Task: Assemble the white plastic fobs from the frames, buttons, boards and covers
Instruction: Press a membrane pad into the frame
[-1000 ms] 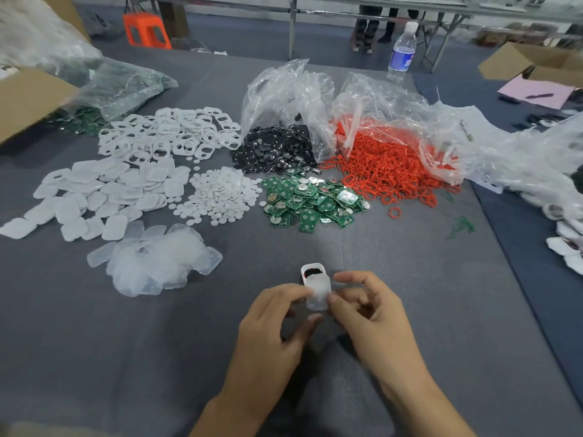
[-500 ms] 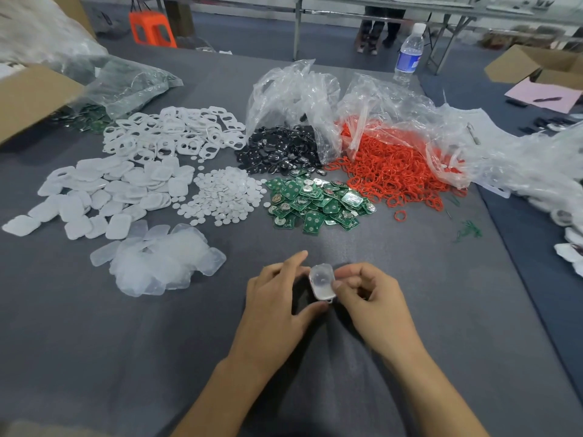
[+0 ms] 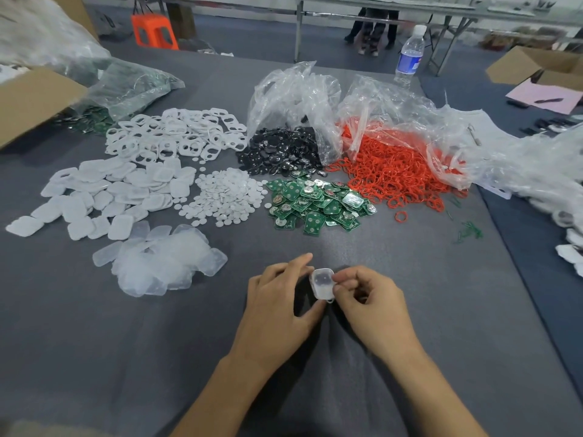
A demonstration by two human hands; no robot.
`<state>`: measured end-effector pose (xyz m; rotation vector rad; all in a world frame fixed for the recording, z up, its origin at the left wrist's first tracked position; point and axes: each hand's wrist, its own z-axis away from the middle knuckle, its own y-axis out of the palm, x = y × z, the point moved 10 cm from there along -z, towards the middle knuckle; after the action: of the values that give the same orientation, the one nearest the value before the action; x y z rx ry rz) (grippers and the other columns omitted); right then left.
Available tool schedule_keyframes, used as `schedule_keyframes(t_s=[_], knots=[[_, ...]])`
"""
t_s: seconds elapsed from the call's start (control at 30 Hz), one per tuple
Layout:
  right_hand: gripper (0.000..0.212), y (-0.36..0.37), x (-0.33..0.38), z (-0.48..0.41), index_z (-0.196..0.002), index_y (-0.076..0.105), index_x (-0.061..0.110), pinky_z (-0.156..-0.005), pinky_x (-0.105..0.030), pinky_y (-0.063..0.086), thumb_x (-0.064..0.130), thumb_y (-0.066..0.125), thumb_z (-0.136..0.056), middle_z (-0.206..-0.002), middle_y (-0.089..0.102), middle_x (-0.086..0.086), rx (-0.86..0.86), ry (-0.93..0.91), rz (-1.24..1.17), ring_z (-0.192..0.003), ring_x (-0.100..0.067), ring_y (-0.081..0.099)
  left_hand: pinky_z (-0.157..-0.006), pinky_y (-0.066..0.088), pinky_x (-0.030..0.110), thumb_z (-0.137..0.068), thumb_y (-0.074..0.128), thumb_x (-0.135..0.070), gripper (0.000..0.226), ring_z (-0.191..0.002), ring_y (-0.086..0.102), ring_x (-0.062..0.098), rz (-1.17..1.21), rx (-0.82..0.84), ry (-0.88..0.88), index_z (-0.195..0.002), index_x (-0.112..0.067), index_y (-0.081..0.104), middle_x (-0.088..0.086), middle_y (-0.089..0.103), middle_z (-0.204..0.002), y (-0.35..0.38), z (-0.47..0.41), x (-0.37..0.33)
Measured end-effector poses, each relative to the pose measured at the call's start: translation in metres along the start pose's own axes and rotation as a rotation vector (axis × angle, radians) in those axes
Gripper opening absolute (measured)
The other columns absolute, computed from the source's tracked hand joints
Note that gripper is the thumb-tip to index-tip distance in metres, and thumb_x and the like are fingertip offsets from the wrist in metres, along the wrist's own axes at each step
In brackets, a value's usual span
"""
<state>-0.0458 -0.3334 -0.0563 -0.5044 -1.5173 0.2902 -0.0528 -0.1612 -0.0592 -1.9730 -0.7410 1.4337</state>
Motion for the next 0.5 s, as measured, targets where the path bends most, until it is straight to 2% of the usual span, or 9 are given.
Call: schedule_keyframes(t_s=[0.37,0.5], knots=[[0.036,-0.0043,0.0053,0.0017,-0.085,0.067,0.044,-0.055,-0.013,0.046,0.008,0.069,-0.081,-0.069,0.067,0.016,-0.063,-0.077,0.05,-0.059,-0.006,0.061,-0.108,0.013,0.01,-0.087,0.068,-0.054,0.068,-0.128,0.04,-0.008,-0.006,-0.007,0.007,-0.147,-0.043,0.039,-0.032,0.06,-0.124,0.0004,-0.0008,0.0001],[0.028,-0.0039,0.0018,-0.0001,-0.077,0.069,0.037,-0.059,-0.012,0.047,0.009,0.071,-0.081,-0.07,0.067,0.018,-0.071,-0.069,0.075,-0.062,-0.003,0.063,-0.107,0.014,0.01,-0.085,0.066,-0.056,0.066,-0.127,0.041,-0.009,-0.007,-0.015,0.005,-0.145,-0.044,0.04,-0.033,0.06,-0.123,0.0012,-0.0006,0.0009]])
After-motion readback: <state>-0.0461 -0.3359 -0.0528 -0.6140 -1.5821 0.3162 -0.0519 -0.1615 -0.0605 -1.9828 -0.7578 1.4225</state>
